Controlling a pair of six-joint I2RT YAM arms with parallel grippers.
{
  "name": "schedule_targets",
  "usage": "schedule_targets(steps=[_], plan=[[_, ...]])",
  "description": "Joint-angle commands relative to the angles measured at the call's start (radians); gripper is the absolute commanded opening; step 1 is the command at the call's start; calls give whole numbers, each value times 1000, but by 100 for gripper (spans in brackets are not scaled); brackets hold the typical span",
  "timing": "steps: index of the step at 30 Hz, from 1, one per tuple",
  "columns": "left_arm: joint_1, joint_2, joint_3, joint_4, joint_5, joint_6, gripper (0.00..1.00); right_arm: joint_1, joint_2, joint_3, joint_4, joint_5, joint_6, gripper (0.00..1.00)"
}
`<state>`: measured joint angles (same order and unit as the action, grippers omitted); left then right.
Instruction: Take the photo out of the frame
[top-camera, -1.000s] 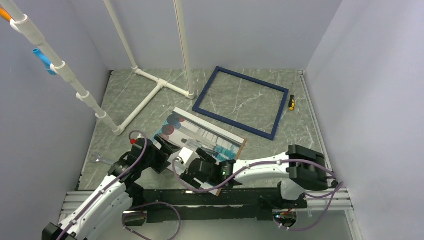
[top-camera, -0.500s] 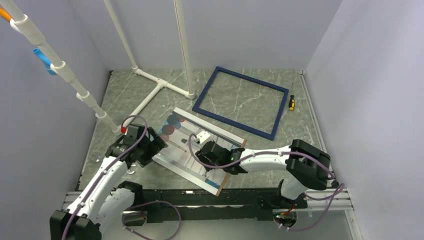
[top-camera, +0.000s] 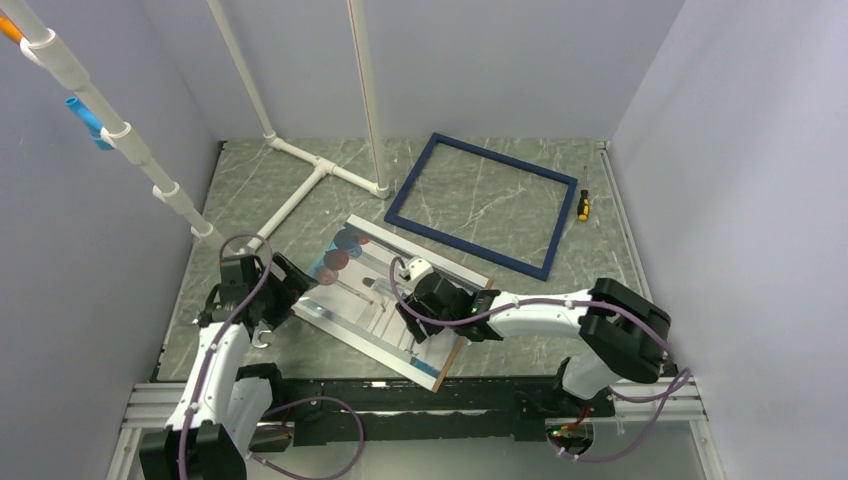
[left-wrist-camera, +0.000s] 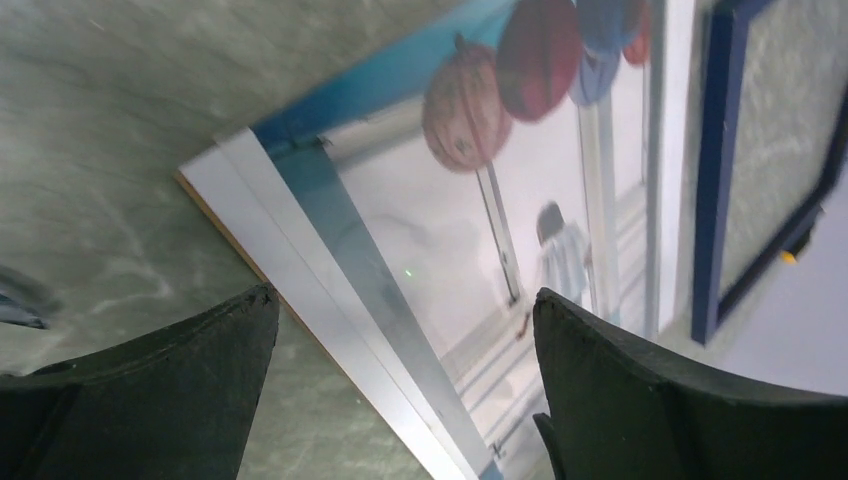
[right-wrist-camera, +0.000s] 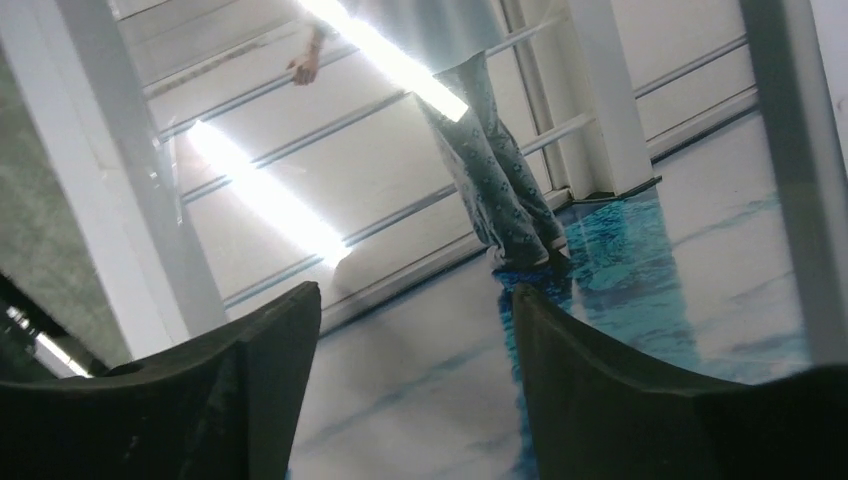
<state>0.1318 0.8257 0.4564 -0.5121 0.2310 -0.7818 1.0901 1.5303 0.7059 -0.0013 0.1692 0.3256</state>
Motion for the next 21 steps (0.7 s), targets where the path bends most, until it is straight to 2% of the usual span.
schedule_targets(steps=[1, 3, 5, 10, 12, 16, 19, 21], plan=[[5, -67, -43, 49, 166, 20, 99, 9, -126, 18, -68, -45, -25, 78], [5, -86, -28, -18, 114, 44, 99, 9, -163, 13, -85, -66, -29, 83], [5, -103, -21, -35, 87, 60, 99, 10, -185, 11, -94, -88, -22, 84], [-1, -101, -107, 138, 341, -28, 99, -2, -228, -7, -102, -100, 38, 73], [-23, -145, -143, 171, 373, -85, 99, -36, -266, -30, -97, -113, 63, 72], [-148, -256, -198, 182, 317, -210, 99, -198, -316, -60, -68, -216, 89, 72], [-280, -303, -233, 198, 260, -298, 99, -317, -290, -26, -89, -236, 66, 87], [-364, -321, -243, 192, 211, -345, 99, -428, -253, -2, -96, -292, 56, 90]])
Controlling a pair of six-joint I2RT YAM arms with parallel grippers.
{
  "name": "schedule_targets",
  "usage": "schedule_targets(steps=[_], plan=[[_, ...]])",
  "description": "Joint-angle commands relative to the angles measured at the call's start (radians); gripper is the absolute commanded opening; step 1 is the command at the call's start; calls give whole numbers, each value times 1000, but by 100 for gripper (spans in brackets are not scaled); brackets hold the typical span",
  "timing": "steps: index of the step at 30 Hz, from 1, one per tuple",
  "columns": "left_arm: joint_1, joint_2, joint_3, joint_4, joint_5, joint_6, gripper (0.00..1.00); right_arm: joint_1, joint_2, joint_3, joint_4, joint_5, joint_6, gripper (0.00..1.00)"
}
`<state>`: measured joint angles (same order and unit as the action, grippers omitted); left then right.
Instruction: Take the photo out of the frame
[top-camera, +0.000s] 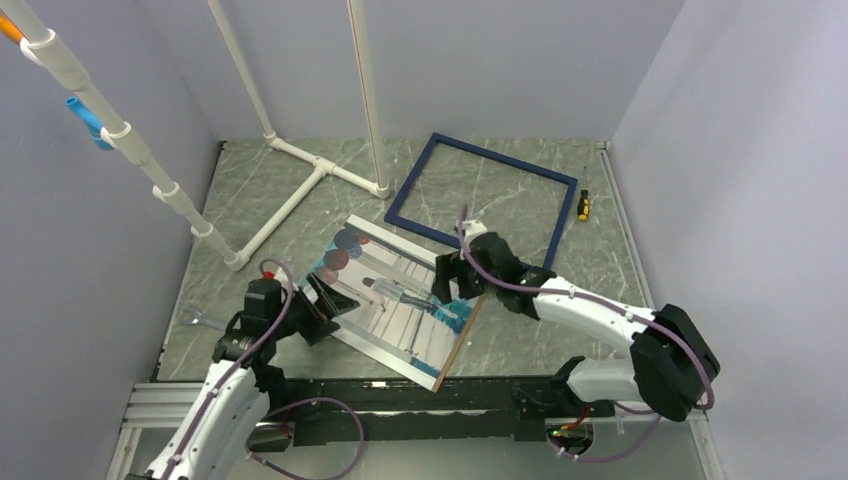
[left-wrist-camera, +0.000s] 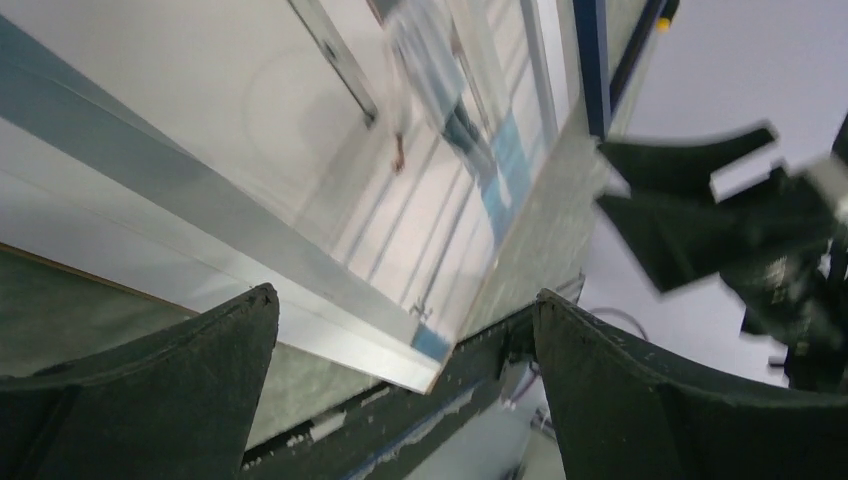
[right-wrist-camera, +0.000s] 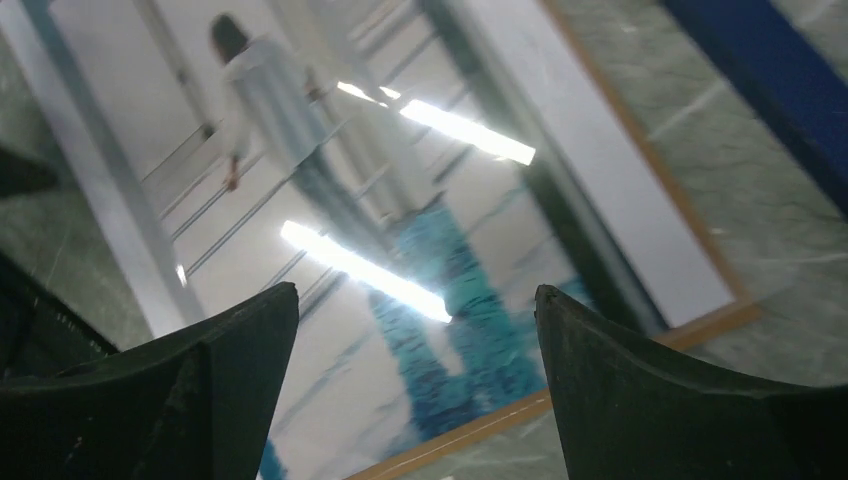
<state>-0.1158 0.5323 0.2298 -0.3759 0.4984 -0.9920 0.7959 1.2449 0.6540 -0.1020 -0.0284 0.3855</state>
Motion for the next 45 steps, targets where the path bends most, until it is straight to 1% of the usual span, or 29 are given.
schedule_targets(steps=[1, 3, 5, 7, 9, 10, 12, 15, 18, 21, 24, 26, 30, 34, 41, 45], plan=[[-168, -35, -20, 52, -78, -160, 99, -168, 48, 59, 8, -130, -7, 90], [-239, -44, -41, 68, -104, -214, 99, -198, 73, 67, 23, -190, -24, 90], [-313, -39, -56, 102, -140, -282, 100, -188, 101, 65, 53, -273, -45, 89], [-405, -22, -64, 132, -186, -333, 99, -170, 120, 42, 87, -313, -34, 87], [-497, -3, -64, 143, -246, -389, 99, -134, 129, 15, 97, -300, -30, 82], [-544, 5, -69, 166, -271, -414, 99, -117, 133, 5, 97, -282, -30, 77], [-622, 35, -89, 231, -307, -476, 98, -85, 141, -11, 128, -245, -27, 71], [-740, 106, -83, 267, -368, -545, 97, -62, 154, -26, 148, -219, -14, 68], [-810, 168, -51, 268, -394, -572, 98, -57, 169, -31, 159, -213, -10, 68], [-865, 239, -52, 357, -398, -627, 98, -52, 182, -30, 154, -202, -18, 68], [-908, 316, -66, 518, -406, -675, 98, -47, 198, -29, 160, -205, -22, 67], [-924, 364, -68, 590, -397, -697, 98, -41, 210, -28, 160, -198, -23, 67], [-956, 441, -36, 630, -391, -708, 98, -28, 224, -25, 161, -194, -24, 67], [-968, 505, -50, 747, -376, -729, 98, -21, 227, -27, 168, -195, -20, 66], [-989, 503, -104, 882, -420, -780, 97, 16, 216, -27, 158, -178, -26, 66], [-989, 473, -99, 856, -438, -771, 97, 34, 194, -32, 151, -171, -29, 67]])
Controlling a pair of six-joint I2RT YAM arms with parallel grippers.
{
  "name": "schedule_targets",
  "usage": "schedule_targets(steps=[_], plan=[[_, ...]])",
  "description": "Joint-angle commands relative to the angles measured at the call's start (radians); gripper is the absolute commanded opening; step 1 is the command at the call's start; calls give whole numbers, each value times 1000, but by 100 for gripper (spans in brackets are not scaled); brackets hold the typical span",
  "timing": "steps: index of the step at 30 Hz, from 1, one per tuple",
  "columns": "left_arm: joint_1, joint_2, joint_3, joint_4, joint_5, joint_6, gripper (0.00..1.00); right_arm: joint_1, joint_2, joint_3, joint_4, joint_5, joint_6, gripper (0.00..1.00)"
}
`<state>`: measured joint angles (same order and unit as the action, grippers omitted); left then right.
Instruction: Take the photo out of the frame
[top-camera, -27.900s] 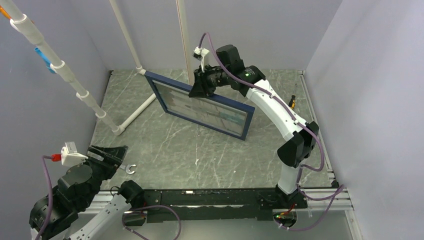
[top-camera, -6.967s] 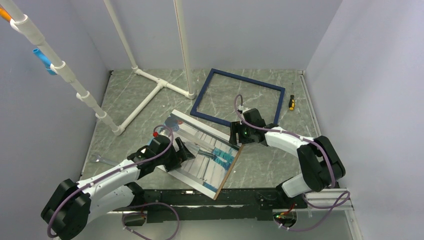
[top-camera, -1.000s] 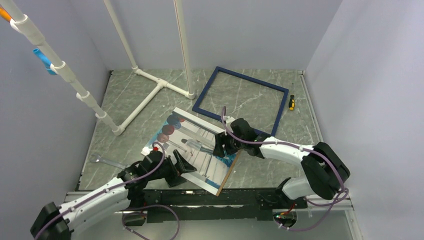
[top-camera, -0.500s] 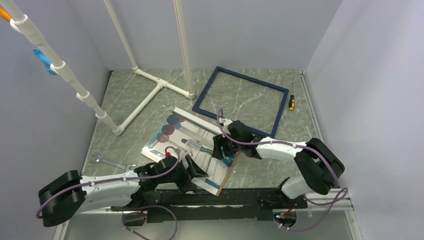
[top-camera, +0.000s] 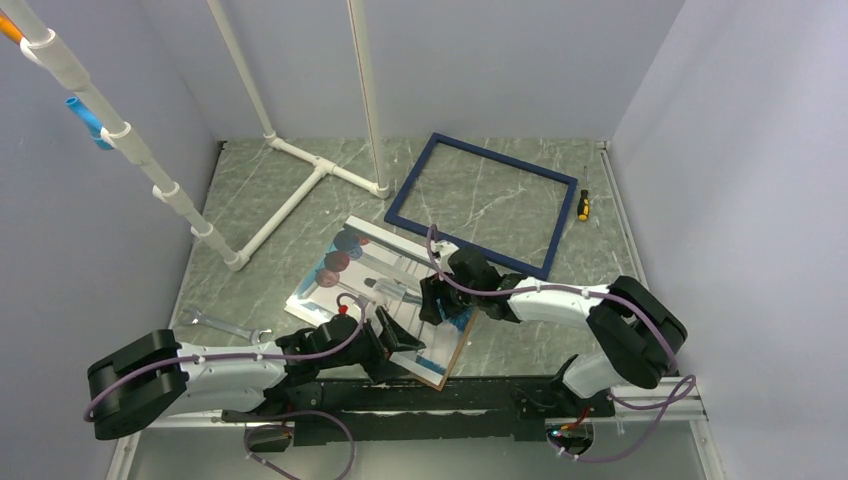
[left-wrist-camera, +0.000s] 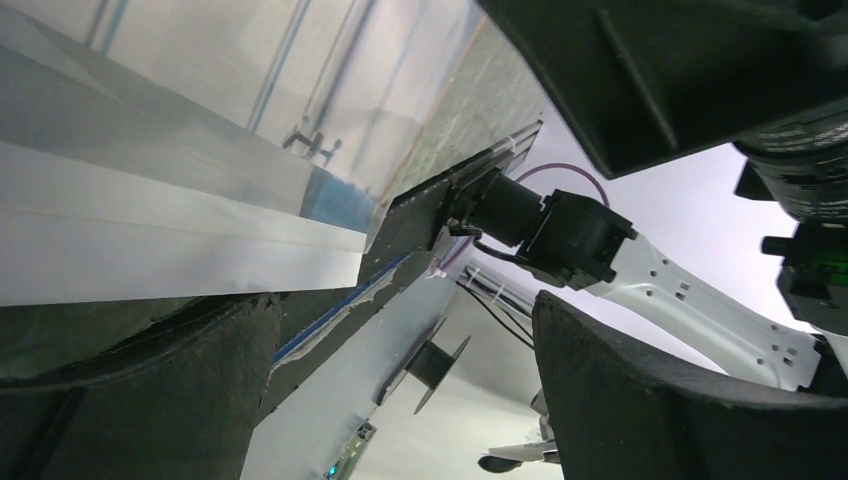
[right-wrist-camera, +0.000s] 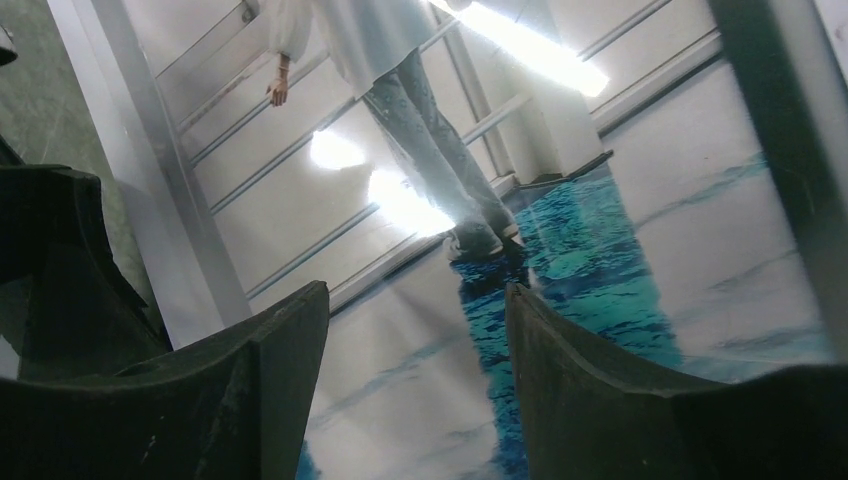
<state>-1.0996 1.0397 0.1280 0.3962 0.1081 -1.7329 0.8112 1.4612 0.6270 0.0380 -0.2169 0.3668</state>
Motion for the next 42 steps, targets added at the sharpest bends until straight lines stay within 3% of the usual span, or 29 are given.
schedule_targets(steps=[1, 7, 15, 22, 25, 28, 33, 36, 39, 42], plan=[[-5, -41, 9, 67, -51, -27, 97, 22, -30, -6, 5, 21, -11, 67], [-5, -70, -11, 45, -72, -38, 98, 105, -186, -45, -32, 129, -46, 72], [-5, -58, -26, 44, -81, -46, 98, 361, -367, -95, -126, 324, 48, 57], [-5, -19, -21, 71, -73, -46, 98, 660, -467, -170, -96, 598, 33, 53], [-5, -14, -25, 71, -72, -50, 99, 706, -479, -176, -118, 674, 58, 54], [-5, -55, -37, 60, -86, -40, 99, 708, -487, -177, -190, 760, 164, 58], [-4, -237, 2, -259, -151, 32, 99, 652, -485, -183, -210, 712, 232, 61], [21, -373, 33, -486, -180, 93, 99, 548, -489, -199, -162, 612, 230, 56], [106, -505, 69, -705, -177, 195, 100, 396, -456, -204, -88, 433, 202, 49], [284, -595, 138, -880, -111, 409, 99, 338, -378, -153, -43, 351, 143, 46]])
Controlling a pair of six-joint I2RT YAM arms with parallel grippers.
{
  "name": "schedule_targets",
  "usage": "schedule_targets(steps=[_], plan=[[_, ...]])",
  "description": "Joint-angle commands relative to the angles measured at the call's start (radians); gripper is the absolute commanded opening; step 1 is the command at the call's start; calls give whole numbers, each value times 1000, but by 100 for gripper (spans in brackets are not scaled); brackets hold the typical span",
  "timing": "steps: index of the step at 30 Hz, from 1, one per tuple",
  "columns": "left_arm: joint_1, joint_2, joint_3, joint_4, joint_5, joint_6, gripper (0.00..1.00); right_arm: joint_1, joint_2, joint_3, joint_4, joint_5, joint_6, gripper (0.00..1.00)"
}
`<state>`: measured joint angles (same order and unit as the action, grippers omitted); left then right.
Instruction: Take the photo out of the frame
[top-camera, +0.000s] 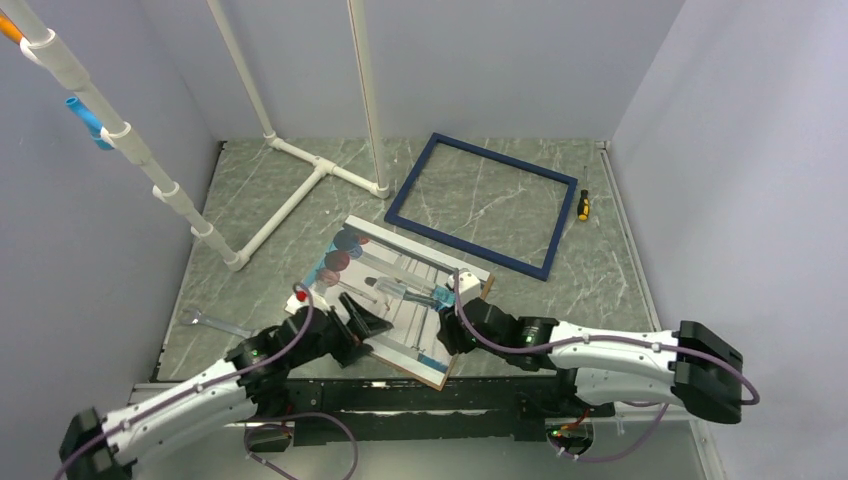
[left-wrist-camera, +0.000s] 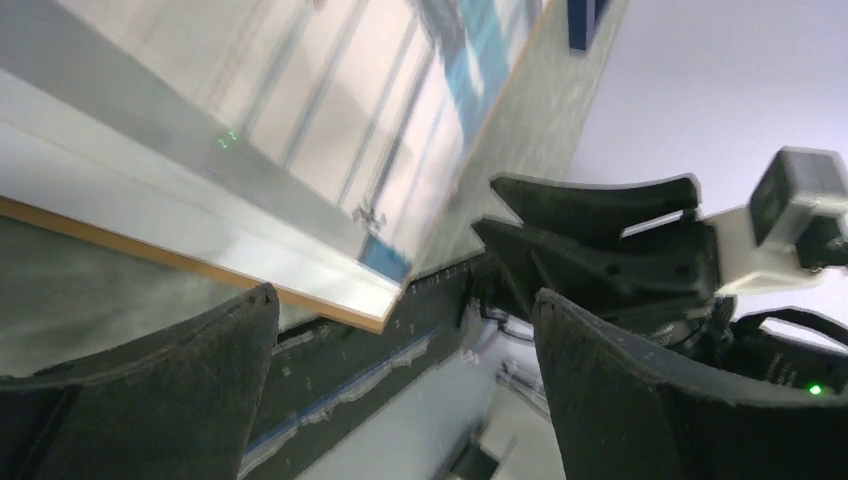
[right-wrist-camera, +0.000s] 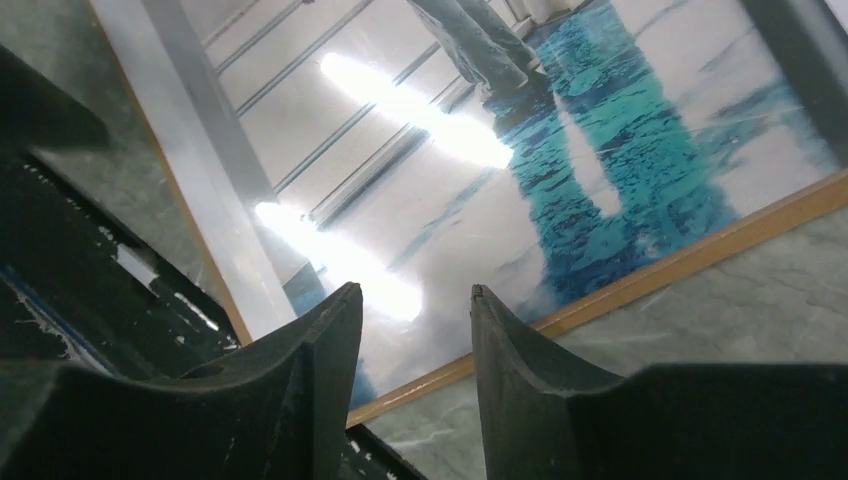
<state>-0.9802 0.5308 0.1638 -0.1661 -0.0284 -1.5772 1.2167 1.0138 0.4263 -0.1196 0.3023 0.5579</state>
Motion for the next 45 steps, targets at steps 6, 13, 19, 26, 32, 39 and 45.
schedule_targets(steps=[6, 13, 19, 26, 32, 39, 45], plan=[[651, 133, 309, -498, 231, 782, 99, -195, 267, 136, 191, -277, -96, 35], [900, 242, 456, -508, 245, 923, 99, -255, 355, 174, 176, -297, -122, 29], [910, 206, 322, -379, 404, 794, 99, -135, 310, 264, -29, -256, -276, 41], [912, 178, 286, -310, 507, 735, 99, -224, 246, 267, -96, -208, -171, 76], [911, 158, 247, -276, 603, 689, 99, -454, 264, 297, -57, -313, -100, 95], [911, 178, 205, -180, 673, 667, 100, -767, 223, 176, 77, -493, 14, 85], [912, 185, 181, -141, 718, 657, 99, -940, 224, 55, 258, -616, 96, 73]])
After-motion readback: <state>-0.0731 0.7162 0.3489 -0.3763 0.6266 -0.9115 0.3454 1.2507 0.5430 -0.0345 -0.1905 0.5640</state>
